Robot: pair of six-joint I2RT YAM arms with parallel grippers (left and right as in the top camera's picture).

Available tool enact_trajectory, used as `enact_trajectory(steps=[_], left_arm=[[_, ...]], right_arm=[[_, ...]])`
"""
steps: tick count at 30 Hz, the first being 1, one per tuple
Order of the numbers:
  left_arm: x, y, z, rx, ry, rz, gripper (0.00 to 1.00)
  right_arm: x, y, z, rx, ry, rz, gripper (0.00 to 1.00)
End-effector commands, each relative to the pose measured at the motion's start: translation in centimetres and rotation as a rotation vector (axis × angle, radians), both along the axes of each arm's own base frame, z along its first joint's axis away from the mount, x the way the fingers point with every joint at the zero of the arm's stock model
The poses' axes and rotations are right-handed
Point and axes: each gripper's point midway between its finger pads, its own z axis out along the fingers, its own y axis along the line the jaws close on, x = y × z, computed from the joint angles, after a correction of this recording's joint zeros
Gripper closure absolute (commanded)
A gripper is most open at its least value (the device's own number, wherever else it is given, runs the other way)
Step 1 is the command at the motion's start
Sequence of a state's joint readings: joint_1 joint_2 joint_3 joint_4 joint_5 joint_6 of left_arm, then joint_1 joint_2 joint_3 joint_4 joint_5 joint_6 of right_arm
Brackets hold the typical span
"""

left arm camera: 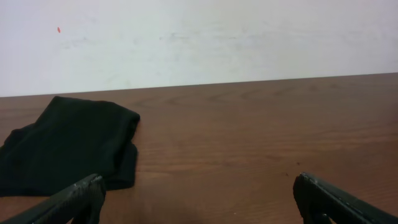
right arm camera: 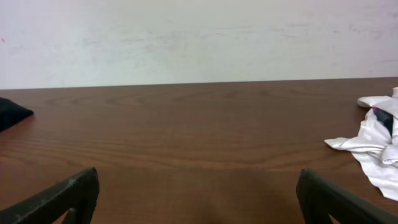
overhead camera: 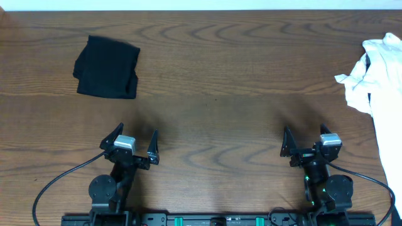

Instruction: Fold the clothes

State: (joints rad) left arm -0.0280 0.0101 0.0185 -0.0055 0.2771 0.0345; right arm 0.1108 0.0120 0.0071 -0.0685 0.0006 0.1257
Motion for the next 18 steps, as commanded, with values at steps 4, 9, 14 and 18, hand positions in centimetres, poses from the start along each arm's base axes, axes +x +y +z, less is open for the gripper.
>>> enact_trajectory(steps=[4,9,14,18], left_arm=[[-0.1,0.0,-1.5,0.018,0.043,-0.003,0.02],[-0.1,0.0,-1.5,0.018,0.043,-0.003,0.02],[-0.1,0.0,-1.5,0.018,0.043,-0.003,0.02],[-0.1,0.0,-1.5,0.018,0.043,-0.003,0.02]], right_arm=[[0.0,-0.2,0.0,-0.007,-0.002,-0.014,0.01],[-0.1,-1.4,1.0,0.122,-0.008,-0.092,0.01],[-0.9,-1.8,6.0,0.192,-0.1,-0.106,0.01],[-2.2,-2.1,11.6,0.207,-0.185,-0.106,0.01]])
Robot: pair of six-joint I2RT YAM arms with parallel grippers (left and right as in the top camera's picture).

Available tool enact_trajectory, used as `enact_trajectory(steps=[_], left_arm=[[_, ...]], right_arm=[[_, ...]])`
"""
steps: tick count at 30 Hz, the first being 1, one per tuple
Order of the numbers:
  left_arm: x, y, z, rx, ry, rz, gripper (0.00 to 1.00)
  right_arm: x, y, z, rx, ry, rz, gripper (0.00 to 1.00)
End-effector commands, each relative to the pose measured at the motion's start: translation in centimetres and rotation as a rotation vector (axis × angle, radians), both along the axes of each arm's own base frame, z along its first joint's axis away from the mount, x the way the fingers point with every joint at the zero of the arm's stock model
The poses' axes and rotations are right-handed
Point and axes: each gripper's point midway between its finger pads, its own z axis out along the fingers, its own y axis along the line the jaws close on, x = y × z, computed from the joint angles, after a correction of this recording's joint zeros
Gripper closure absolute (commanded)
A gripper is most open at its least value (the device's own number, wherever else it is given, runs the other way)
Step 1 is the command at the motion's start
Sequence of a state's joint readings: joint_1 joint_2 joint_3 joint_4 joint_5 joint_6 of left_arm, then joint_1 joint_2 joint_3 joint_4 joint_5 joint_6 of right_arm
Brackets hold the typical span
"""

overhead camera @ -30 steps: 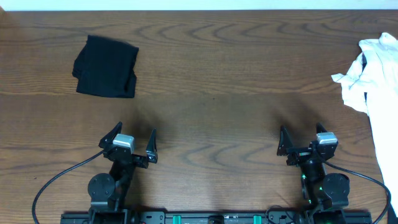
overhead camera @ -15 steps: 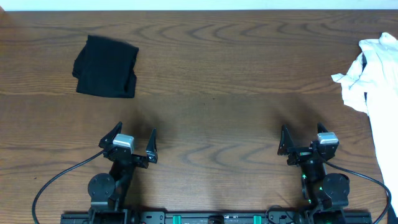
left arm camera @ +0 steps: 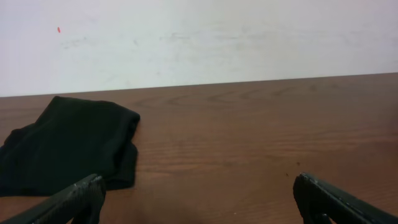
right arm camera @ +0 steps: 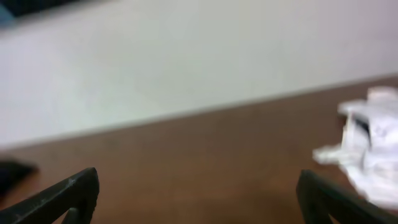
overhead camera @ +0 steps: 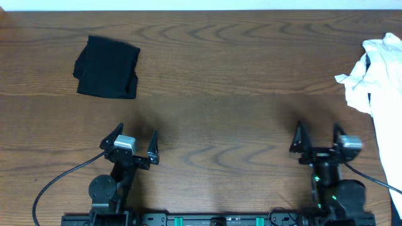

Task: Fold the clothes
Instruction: 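Reach the right gripper to the white T-shirt and grasp it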

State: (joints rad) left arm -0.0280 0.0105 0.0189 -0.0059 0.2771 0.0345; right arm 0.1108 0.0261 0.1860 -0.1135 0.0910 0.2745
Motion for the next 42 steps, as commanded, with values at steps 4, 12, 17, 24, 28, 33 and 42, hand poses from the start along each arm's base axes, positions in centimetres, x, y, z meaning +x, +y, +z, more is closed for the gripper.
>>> enact_trajectory(steps=[4,12,17,24,28,33,42], left_arm=[[-0.1,0.0,-1.5,0.018,0.043,-0.003,0.02],[-0.1,0.0,-1.5,0.018,0.043,-0.003,0.02],[-0.1,0.0,-1.5,0.018,0.042,-0.003,0.02],[-0.1,0.0,-1.5,0.018,0.042,-0.003,0.02],[-0.1,0.0,-1.5,0.018,0.043,-0.003,0.02],[-0.1,0.0,-1.5,0.018,0.043,-0.003,0.02],[-0.1,0.0,-1.5,0.018,0.043,-0.003,0.02]], right_arm=[[-1.4,-1.2,9.2,0.049,-0.09,-0.06,0.01],[3.1,-1.9,15.6,0.015,0.129,-0.135,0.01],[8.1,-3.7,17.1,-0.015,0.337,-0.221,0.01],[12.3,-11.7,12.7,0.009,0.638,-0.439,0.01],[12.0,-17.1,8.8,0.041,0.771,-0.565,0.01],[11.4,-23.4,4.7,0.056,0.885,-0.649,0.1],[13.1,-28.1,-4.2,0.02,1.081,-0.511,0.32]])
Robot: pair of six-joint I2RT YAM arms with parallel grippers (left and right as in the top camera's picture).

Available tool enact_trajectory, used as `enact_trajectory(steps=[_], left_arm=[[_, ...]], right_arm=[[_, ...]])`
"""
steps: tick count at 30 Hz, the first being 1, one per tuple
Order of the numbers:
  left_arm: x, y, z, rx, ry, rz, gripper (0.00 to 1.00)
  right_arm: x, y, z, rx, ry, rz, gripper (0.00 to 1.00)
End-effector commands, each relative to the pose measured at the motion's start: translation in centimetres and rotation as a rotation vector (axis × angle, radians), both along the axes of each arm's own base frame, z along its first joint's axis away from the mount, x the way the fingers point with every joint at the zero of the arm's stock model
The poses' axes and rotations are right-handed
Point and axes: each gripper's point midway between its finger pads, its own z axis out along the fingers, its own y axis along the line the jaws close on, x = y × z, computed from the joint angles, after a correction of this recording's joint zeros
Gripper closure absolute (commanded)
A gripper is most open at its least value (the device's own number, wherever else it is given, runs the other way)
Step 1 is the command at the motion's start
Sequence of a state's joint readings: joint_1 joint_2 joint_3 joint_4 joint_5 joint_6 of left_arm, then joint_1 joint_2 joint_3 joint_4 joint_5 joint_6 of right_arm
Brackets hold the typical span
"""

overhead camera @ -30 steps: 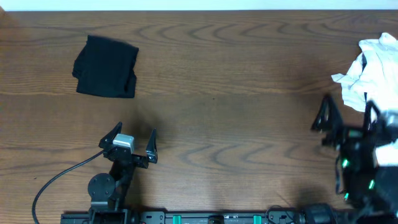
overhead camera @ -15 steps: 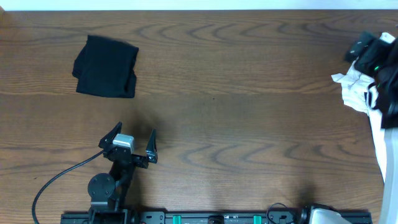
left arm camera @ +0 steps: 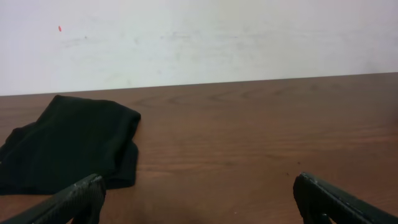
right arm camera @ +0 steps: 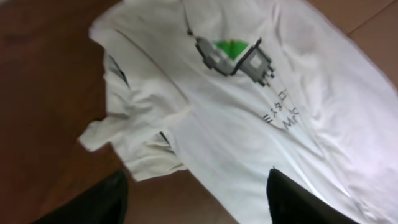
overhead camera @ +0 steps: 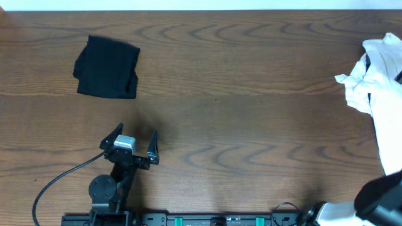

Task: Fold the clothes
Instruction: 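Reach the right gripper to the white T-shirt and grasp it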

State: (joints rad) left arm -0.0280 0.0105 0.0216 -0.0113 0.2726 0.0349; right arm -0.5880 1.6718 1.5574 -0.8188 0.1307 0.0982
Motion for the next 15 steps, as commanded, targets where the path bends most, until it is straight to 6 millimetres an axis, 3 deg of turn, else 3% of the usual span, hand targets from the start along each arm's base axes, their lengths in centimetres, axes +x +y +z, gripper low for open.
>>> enact_trajectory(steps=[1,6,15], left_arm=[[-0.1,-0.1,-1.5,0.017,0.04,-0.007,0.02],[-0.1,-0.1,-1.5,0.017,0.04,-0.007,0.02],[-0.1,-0.1,-1.5,0.017,0.04,-0.007,0.02]], right_arm=[[1.2,-0.8,-3.4,0.035,0.066,0.106,0.34],[2.9,-1.5,-8.9,0.068,0.146,0.187,0.36],[5.7,-2.1,-14.7,0.079,0.164,0.318,0.36]])
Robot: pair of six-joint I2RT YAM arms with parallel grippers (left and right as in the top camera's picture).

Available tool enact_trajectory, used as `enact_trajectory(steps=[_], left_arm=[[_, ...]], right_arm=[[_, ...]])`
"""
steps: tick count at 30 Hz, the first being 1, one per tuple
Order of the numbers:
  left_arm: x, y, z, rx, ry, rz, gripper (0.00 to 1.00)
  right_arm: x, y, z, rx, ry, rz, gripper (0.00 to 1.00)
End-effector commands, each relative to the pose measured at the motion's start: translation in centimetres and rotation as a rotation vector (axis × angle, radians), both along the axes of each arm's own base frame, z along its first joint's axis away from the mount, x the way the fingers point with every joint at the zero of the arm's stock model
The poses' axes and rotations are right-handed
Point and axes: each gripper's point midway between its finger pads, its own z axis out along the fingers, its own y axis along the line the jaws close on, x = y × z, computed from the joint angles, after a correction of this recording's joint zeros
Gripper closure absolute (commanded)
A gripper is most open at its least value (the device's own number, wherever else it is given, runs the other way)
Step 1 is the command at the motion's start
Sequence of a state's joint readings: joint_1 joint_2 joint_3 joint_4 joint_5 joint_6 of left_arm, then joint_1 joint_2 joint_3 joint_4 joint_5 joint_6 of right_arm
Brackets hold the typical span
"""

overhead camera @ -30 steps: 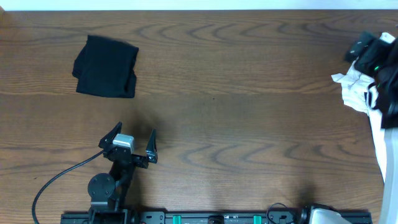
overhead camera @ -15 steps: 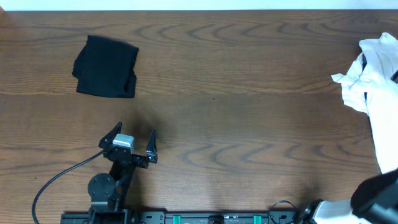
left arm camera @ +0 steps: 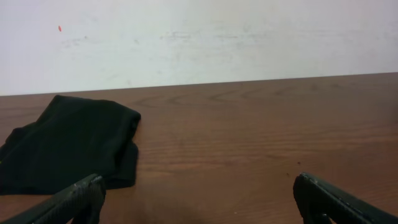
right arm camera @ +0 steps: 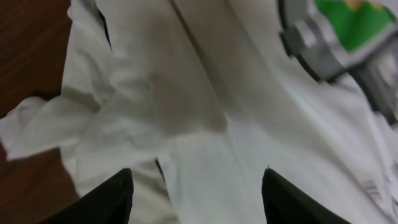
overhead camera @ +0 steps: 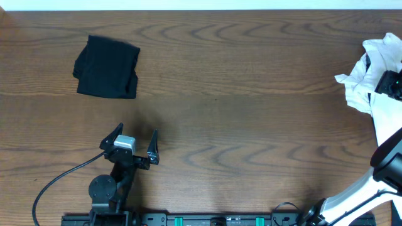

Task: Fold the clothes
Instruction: 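Reach the right gripper to the white T-shirt and grasp it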

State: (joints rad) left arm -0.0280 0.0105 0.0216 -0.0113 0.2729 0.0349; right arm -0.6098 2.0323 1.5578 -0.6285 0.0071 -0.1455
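A crumpled white T-shirt (overhead camera: 372, 75) with a green and grey print lies at the table's right edge and fills the right wrist view (right arm camera: 205, 118). My right gripper (right arm camera: 196, 193) hangs open just above it, its body (overhead camera: 392, 83) at the frame's right edge. A folded black garment (overhead camera: 107, 75) rests at the far left, also in the left wrist view (left arm camera: 68, 146). My left gripper (overhead camera: 134, 141) sits open near the front edge, well short of the black garment.
The brown wooden table (overhead camera: 239, 107) stretches between the two garments. A white wall (left arm camera: 199, 37) stands behind the far edge. Arm bases and cables sit along the front edge (overhead camera: 107, 194).
My right gripper has dropped closer to the white T-shirt, which now fills its view. The left arm has not moved.
Both grippers first rested open near the front edge. Then the right gripper stood a little further right, its view blurred. Later it was looking down on the white T-shirt at the right edge, and now it hangs just over the cloth.
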Motion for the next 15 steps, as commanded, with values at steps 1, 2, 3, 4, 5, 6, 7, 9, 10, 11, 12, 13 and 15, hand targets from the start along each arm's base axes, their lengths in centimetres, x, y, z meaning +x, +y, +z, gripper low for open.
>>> enact_trajectory(steps=[1,2,3,4,5,6,7,9,10,11,12,13,15], left_arm=[[-0.1,-0.1,-1.5,0.018,0.04,-0.007,0.02],[-0.1,-0.1,-1.5,0.017,0.04,-0.007,0.02],[-0.1,-0.1,-1.5,0.018,0.04,-0.007,0.02],[-0.1,-0.1,-1.5,0.017,0.04,-0.007,0.02],[-0.1,-0.1,-1.5,0.017,0.04,-0.007,0.02],[-0.1,-0.1,-1.5,0.017,0.04,-0.007,0.02],[-0.1,-0.1,-1.5,0.017,0.04,-0.007,0.02],[-0.1,-0.1,-1.5,0.018,0.04,-0.007,0.02],[-0.1,-0.1,-1.5,0.017,0.04,-0.007,0.02],[-0.1,-0.1,-1.5,0.017,0.04,-0.007,0.02],[-0.1,-0.1,-1.5,0.018,0.04,-0.007,0.02],[-0.1,-0.1,-1.5,0.018,0.04,-0.007,0.02],[-0.1,-0.1,-1.5,0.017,0.04,-0.007,0.02]], right_arm=[[1.1,-0.2,-1.3,0.0,-0.008,0.074,0.36],[1.5,-0.1,-1.8,0.004,-0.013,0.095,0.36],[1.9,0.2,-2.3,0.011,-0.019,0.13,0.37],[2.4,0.6,-2.8,0.018,-0.026,0.172,0.38],[2.8,0.9,-3.2,0.019,-0.03,0.208,0.39],[3.2,1.1,-3.7,0.009,-0.027,0.24,0.39],[3.5,1.1,-4.0,0.002,-0.026,0.254,0.39],[3.9,1.1,-4.4,-0.021,-0.023,0.265,0.4],[4.1,0.9,-4.5,-0.035,-0.023,0.263,0.4],[4.3,0.8,-4.4,-0.047,-0.023,0.262,0.4],[4.4,0.7,-4.5,-0.061,-0.021,0.259,0.41],[4.6,0.5,-4.4,-0.075,-0.022,0.256,0.43],[4.8,0.4,-4.3,-0.085,-0.028,0.256,0.49]])
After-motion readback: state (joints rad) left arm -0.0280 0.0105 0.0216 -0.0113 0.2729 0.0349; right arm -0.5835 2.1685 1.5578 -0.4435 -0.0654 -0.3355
